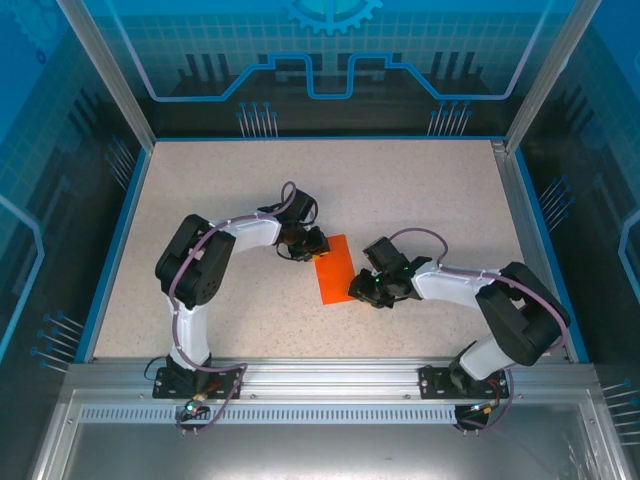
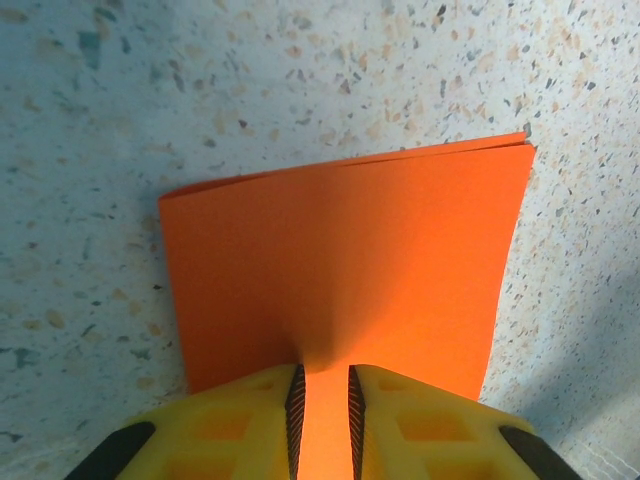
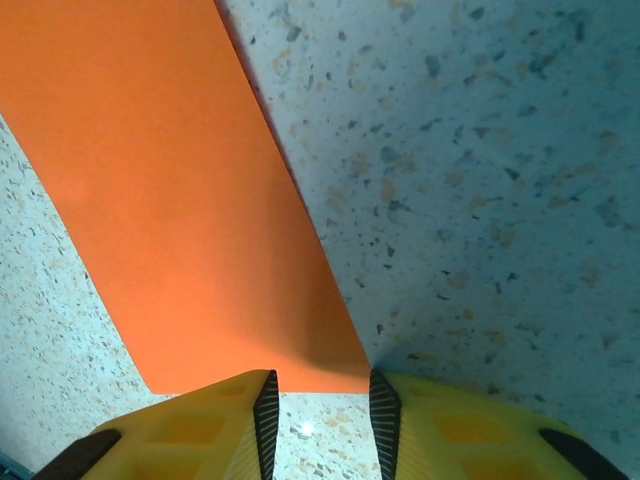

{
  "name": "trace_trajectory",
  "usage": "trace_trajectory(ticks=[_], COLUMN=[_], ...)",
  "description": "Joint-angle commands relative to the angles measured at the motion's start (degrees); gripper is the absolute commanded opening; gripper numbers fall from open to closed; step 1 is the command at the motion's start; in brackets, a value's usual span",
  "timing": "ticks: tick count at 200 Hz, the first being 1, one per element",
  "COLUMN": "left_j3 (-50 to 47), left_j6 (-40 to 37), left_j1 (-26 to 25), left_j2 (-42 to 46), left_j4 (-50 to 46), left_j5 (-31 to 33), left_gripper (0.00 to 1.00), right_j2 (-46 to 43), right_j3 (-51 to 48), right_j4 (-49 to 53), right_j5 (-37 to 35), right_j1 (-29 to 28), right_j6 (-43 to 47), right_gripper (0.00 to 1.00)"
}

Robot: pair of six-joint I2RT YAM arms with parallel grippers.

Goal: Fold a paper plane with a square sheet of paper (pick it up from the middle)

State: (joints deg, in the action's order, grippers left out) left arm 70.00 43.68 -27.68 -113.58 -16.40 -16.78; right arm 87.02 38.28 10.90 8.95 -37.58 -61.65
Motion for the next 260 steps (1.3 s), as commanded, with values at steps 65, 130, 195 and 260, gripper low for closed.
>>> trace_trajectory(ticks=[65, 130, 195, 260], left_j3=[-0.6, -1.2, -1.4, -1.1], left_j6=[-1.4, -1.3, -1.3, -1.4], left_j1=[0.5, 0.6, 0.5, 0.6], left_j2=[-1.6, -1.6, -1.2, -0.9], left_j4=[-1.1, -0.6, -0.4, -0.6], left_j5=[-0.1, -0.5, -0.5, -0.3], left_gripper=[0.23, 0.22, 0.22, 0.22], right_j2=[3.3, 3.2, 1.3, 2.0], right_j3=[0.0, 4.4, 5.4, 4.9], right_j4=[-9.1, -7.2, 2.3, 3.7], right_j5=[3.9, 4.4, -0.1, 0.9], right_j1=[1.7, 2.7, 3.2, 1.9], right_j6=[-2.3, -1.0, 0.8, 1.6], right_gripper=[0.34, 0.35, 0.40, 0.42])
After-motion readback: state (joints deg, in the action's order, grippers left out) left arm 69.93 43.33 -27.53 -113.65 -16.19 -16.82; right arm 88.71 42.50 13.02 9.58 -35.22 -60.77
